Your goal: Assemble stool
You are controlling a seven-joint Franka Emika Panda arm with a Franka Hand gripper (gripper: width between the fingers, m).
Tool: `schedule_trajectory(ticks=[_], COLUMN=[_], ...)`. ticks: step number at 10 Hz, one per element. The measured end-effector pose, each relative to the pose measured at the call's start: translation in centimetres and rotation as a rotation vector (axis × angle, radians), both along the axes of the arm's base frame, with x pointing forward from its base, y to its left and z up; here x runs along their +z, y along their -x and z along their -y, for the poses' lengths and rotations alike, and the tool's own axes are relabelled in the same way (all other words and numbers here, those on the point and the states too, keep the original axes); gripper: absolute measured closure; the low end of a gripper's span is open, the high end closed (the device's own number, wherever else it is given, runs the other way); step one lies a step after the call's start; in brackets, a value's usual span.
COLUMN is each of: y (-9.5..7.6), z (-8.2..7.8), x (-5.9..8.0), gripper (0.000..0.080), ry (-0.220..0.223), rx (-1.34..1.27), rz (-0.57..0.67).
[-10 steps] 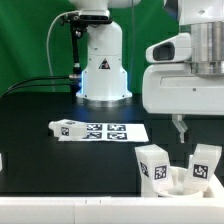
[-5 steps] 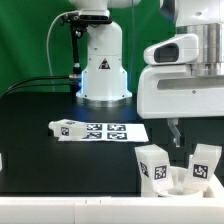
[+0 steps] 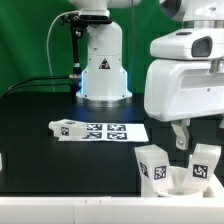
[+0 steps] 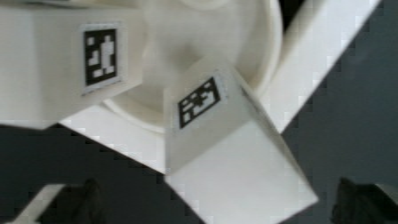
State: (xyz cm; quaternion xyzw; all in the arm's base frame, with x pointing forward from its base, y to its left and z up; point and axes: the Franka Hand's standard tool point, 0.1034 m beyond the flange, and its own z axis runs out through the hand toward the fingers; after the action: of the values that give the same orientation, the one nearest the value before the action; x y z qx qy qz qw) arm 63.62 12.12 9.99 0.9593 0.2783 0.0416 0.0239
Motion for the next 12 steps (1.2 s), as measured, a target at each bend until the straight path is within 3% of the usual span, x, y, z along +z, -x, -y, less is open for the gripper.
schedule_trajectory(ticks=[1, 2, 5, 8, 10, 11, 12], y=[0.0, 0.2, 0.5, 0.1, 0.1, 0.1, 0.0], z=[0.2, 0.0, 0.2, 0.7, 0.9, 1.0, 1.0], x=[0.0, -0.1, -2.1, -2.3, -2.4, -2.3, -2.2], gripper=[0.0150, 0.0150, 0.0150, 0.0150, 0.0390, 0.0466, 0.0466], ry=[0.017, 0.062, 0.164, 0.186, 0.185, 0.181, 0.176], rx=[0.061, 0.224, 0.545, 0.601, 0.567, 0.492, 0.379], rz=[-0.001, -0.025, -0.137, -0.141, -0.140, -0.133, -0.120])
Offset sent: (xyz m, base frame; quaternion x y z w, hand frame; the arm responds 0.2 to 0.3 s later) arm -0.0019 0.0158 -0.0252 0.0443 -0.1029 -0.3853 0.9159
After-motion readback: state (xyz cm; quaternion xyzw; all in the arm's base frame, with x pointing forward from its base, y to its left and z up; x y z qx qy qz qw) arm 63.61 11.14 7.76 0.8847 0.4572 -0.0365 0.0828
